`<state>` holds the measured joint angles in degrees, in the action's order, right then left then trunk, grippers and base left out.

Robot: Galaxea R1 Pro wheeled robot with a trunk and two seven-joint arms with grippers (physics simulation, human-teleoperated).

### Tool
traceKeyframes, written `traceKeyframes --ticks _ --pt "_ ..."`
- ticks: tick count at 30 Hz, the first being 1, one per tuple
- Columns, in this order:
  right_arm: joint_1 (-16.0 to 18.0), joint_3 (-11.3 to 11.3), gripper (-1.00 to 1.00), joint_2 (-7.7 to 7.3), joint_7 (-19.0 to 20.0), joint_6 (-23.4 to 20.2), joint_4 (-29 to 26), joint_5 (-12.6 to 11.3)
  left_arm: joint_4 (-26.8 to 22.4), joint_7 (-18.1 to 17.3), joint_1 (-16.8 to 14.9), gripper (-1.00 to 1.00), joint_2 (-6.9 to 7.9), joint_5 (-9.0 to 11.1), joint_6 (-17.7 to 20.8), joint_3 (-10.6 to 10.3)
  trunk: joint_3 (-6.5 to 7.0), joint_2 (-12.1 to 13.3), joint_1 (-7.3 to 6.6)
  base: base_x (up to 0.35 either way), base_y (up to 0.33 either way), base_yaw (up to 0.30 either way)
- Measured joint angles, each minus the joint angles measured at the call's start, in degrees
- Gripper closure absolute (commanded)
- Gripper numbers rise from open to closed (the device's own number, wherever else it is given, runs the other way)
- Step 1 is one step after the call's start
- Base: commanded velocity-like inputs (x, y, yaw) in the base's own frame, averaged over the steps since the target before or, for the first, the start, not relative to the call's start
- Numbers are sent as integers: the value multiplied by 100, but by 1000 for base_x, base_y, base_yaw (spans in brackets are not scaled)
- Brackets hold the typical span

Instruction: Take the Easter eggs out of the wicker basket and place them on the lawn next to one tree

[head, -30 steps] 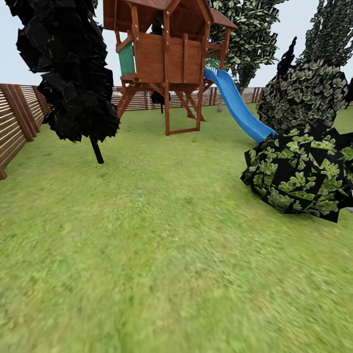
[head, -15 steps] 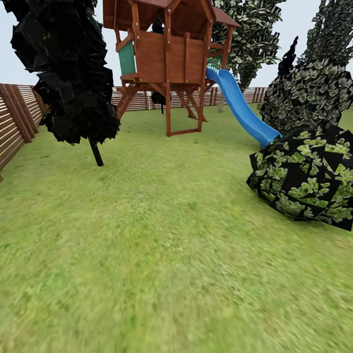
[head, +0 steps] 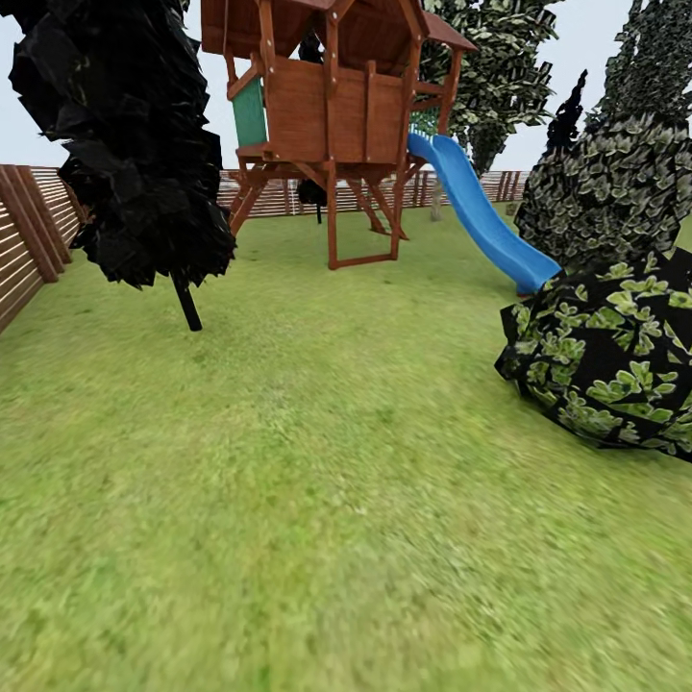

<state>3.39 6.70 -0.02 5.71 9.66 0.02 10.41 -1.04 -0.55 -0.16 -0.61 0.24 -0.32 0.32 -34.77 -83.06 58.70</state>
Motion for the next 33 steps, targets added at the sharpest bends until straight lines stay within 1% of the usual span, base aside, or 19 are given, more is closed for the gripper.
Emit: traceKeyframes --ticks 8,20,26,33 --pt "0 -2 -100 19 0 8 2 -15 0 2 0 -100 0 0 0 0 0 0 0 317 103 0" --pt "0 3 -100 -3 0 11 -9 7 0 2 0 -100 1 0 0 0 0 0 0 317 103 0" --pt "0 -18 -100 31 1 9 -24 -42 0 2 0 -100 0 0 0 0 0 0 0 317 102 0" --pt "0 -27 -100 34 1 13 -30 -52 0 3 0 -100 0 0 0 0 0 0 0 317 102 0"
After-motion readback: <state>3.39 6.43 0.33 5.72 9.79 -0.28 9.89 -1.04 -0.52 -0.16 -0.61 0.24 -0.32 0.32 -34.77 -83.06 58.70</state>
